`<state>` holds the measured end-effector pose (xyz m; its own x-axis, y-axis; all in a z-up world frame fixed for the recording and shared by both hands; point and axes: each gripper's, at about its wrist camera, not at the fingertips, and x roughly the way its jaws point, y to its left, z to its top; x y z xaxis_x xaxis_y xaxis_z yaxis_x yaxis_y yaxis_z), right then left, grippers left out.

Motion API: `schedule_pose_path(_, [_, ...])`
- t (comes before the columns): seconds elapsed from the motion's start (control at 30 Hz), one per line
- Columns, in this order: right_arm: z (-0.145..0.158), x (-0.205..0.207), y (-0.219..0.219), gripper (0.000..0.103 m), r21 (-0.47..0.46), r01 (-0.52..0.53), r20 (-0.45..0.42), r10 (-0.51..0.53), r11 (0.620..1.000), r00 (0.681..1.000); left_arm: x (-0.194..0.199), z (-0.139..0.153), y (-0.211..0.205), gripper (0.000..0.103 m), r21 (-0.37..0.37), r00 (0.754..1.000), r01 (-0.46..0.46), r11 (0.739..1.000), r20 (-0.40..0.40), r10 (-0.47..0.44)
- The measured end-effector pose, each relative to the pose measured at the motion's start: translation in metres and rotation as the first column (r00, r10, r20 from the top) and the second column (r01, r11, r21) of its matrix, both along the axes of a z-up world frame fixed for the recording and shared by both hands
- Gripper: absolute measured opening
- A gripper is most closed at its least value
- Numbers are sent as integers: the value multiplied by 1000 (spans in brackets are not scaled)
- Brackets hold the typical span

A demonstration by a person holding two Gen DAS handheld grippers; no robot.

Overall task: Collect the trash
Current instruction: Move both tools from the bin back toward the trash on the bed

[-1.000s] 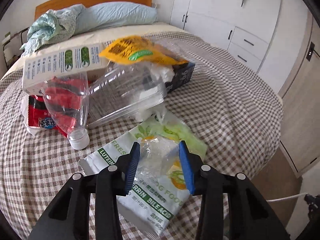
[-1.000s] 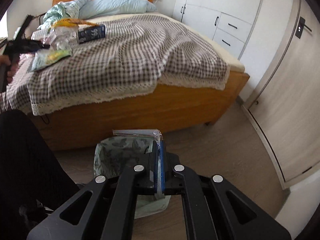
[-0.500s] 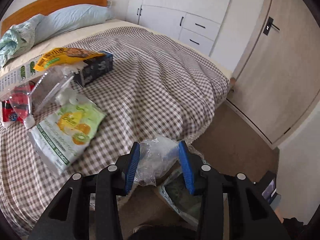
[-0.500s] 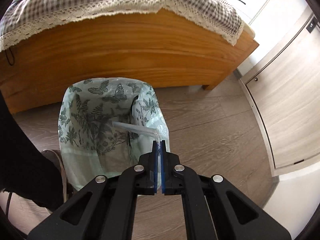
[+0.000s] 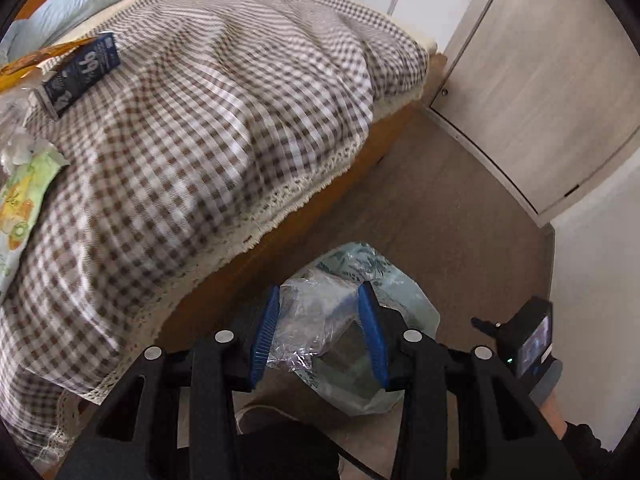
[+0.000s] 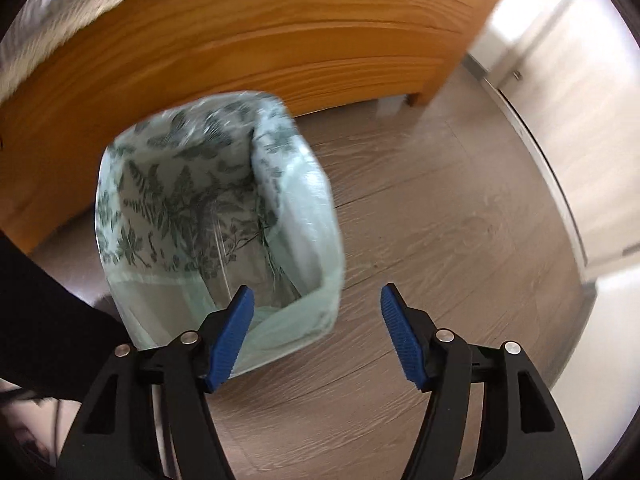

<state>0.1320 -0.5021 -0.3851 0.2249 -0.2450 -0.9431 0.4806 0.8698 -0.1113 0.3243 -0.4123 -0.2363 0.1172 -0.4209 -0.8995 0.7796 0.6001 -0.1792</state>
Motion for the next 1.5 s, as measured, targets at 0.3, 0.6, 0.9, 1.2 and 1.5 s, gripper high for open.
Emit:
schedule_pose_path(0.3, [24, -16, -13, 65, 45, 52, 110, -57, 998, 992, -7, -97, -54, 41, 280, 975, 79, 957, -221, -16])
schedule_pose_path(0.6, [17, -10, -11, 65, 104, 76, 130, -89, 992, 988, 11, -151, -58, 83, 445, 962, -41, 895, -223, 156])
schedule_pose_path(0.9, [18, 1, 0, 65, 114, 31, 108, -43, 993, 993, 11, -147, -60, 83, 429, 973, -44, 902, -186, 135])
schedule_pose_path(1.2, [26, 17, 12, 65, 82, 1, 42, -5, 997, 999, 11, -125, -54, 85, 367, 968, -41, 929, -214, 127])
schedule_pose_path(1.5, [62, 44, 20, 65, -24, -38, -3, 38, 999, 999, 4, -84, -43, 86, 274, 995, -55, 960, -70, 77])
